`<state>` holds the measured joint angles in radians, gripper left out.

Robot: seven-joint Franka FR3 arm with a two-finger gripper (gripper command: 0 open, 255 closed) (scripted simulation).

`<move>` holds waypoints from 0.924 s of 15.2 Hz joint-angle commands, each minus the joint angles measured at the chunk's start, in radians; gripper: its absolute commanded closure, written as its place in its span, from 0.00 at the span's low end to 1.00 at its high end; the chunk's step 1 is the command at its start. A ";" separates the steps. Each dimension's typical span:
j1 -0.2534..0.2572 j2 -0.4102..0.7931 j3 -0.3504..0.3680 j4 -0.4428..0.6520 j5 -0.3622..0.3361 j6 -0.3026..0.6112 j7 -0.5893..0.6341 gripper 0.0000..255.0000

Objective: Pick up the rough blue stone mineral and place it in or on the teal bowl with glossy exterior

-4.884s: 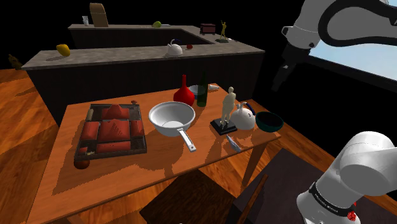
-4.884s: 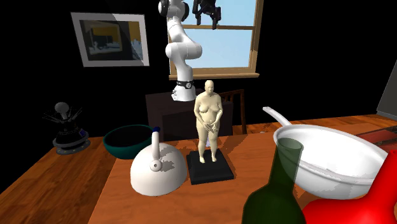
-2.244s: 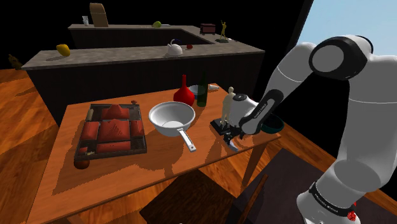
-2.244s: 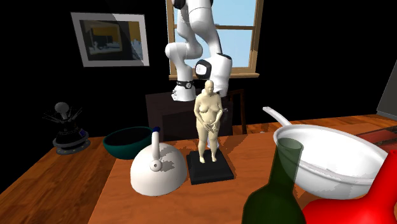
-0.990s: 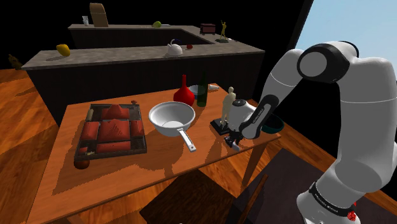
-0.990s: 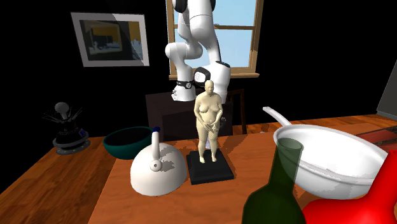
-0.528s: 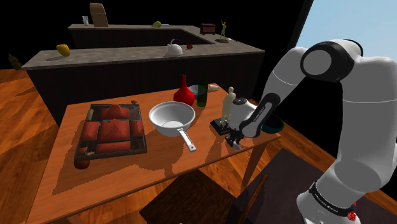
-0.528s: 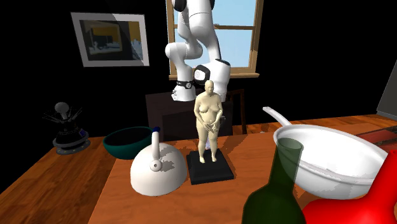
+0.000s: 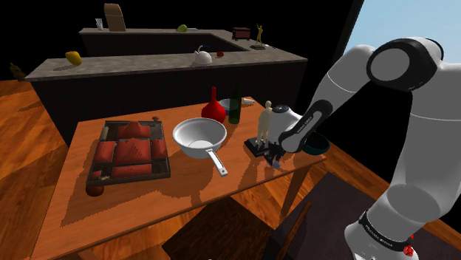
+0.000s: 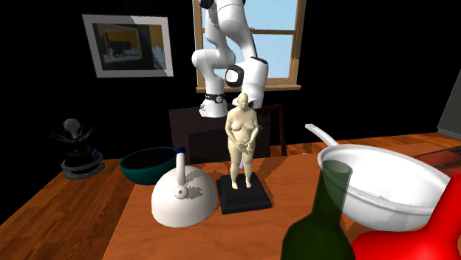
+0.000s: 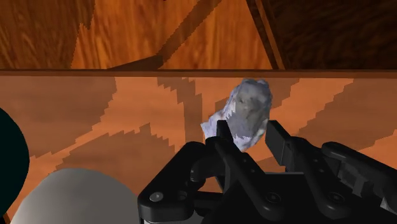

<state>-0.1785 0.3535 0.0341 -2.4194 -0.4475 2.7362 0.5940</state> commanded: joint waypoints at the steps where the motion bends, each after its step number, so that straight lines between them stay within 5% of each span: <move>1: -0.006 -0.029 0.011 -0.008 0.016 -0.022 -0.014 1.00; 14: -0.035 -0.209 0.061 -0.027 0.127 -0.175 -0.117 1.00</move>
<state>-0.2126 0.1568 0.0918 -2.4486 -0.3294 2.5757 0.4846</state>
